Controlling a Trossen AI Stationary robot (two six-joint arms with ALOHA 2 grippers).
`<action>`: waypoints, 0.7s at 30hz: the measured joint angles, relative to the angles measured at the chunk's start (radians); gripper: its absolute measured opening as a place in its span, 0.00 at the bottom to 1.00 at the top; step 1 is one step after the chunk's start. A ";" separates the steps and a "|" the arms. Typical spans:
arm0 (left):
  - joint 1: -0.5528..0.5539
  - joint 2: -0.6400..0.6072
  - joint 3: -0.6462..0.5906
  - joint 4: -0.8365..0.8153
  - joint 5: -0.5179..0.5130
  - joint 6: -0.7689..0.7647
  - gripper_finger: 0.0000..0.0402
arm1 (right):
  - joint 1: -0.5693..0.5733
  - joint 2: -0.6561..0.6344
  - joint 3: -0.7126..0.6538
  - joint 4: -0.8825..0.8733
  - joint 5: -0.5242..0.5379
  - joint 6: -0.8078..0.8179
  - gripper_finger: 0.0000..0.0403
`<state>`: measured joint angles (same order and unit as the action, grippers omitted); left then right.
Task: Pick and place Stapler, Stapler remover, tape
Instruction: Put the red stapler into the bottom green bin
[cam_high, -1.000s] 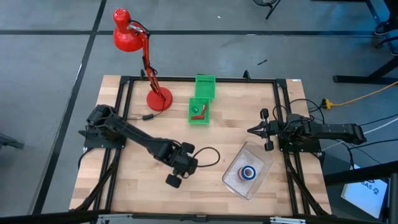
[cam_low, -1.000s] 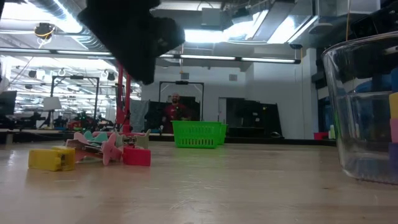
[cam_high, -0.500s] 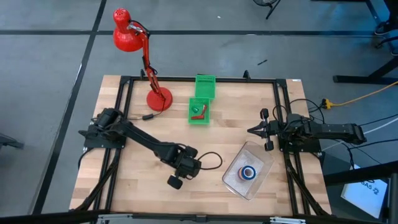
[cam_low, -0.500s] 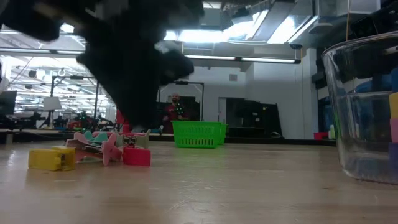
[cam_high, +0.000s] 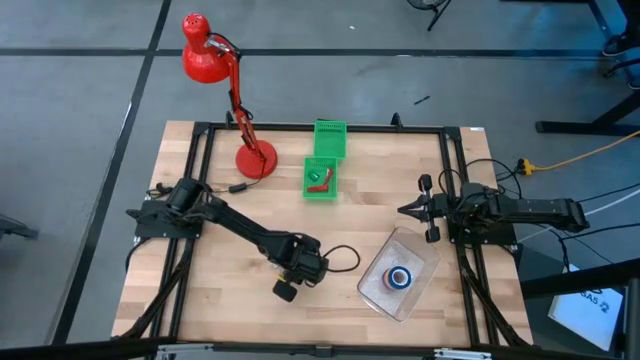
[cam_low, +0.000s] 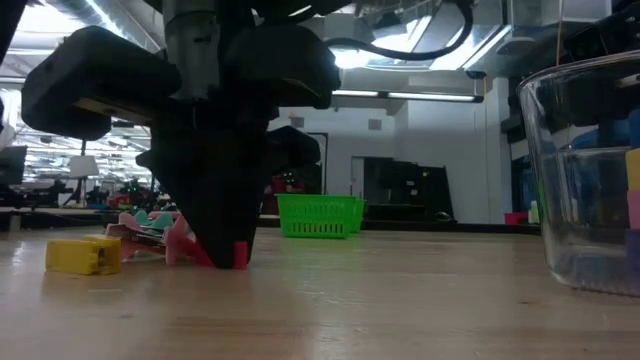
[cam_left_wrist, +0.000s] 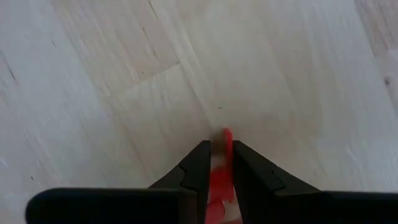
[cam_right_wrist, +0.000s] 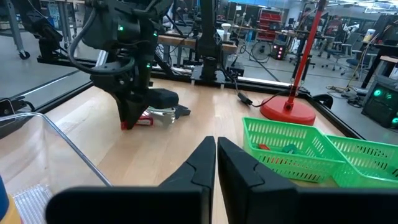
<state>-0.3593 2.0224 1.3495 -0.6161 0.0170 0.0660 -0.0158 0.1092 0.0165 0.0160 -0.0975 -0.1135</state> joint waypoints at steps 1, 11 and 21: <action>0.000 0.002 0.001 0.000 0.000 0.000 0.15 | 0.000 0.000 0.000 0.000 0.000 0.000 0.05; 0.000 0.004 0.001 0.012 0.000 -0.011 0.03 | 0.000 0.000 0.000 0.000 0.000 0.000 0.05; -0.006 0.000 0.033 0.006 0.005 -0.085 0.01 | 0.000 0.000 0.000 0.000 0.000 0.000 0.05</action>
<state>-0.3651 2.0224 1.3826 -0.6102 0.0221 -0.0191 -0.0154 0.1092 0.0166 0.0161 -0.0975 -0.1135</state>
